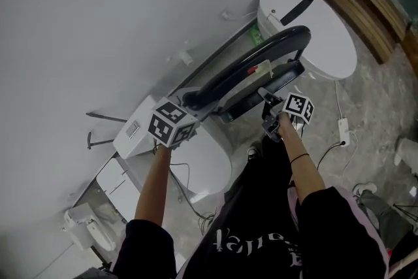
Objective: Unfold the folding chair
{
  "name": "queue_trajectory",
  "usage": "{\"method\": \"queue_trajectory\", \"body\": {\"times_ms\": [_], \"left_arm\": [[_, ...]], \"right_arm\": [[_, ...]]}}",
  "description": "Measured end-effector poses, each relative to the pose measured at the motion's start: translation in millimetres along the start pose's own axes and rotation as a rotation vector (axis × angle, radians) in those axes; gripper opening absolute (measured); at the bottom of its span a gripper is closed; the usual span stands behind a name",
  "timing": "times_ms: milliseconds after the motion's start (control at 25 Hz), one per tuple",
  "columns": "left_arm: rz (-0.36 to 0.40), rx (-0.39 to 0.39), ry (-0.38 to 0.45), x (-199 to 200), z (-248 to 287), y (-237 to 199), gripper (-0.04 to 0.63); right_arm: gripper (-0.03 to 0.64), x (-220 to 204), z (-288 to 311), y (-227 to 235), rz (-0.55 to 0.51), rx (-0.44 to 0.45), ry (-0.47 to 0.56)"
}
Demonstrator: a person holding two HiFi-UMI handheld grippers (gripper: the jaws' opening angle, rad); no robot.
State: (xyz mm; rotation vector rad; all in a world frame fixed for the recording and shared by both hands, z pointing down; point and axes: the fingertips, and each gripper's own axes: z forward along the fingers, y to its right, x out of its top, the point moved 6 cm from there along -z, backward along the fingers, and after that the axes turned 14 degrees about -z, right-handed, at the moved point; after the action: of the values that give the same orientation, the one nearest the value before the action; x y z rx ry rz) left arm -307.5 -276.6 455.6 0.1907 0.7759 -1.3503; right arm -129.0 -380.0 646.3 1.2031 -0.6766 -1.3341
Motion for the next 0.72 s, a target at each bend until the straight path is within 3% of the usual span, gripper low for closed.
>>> {"method": "queue_trajectory", "body": {"times_ms": [440, 640, 720], "left_arm": [[-0.005, -0.142, -0.059, -42.9, 15.8, 123.8, 0.115], [-0.016, -0.198, -0.038, -66.7, 38.5, 220.3, 0.117], [-0.014, -0.21, -0.038, -72.4, 40.2, 237.0, 0.117]], "right_arm": [[0.08, -43.2, -153.4, 34.0, -0.044, -0.043, 0.039], [0.08, -55.2, -250.5, 70.3, -0.05, 0.024, 0.065], [0.08, -59.2, -263.8, 75.1, -0.048, 0.045, 0.053]]}}
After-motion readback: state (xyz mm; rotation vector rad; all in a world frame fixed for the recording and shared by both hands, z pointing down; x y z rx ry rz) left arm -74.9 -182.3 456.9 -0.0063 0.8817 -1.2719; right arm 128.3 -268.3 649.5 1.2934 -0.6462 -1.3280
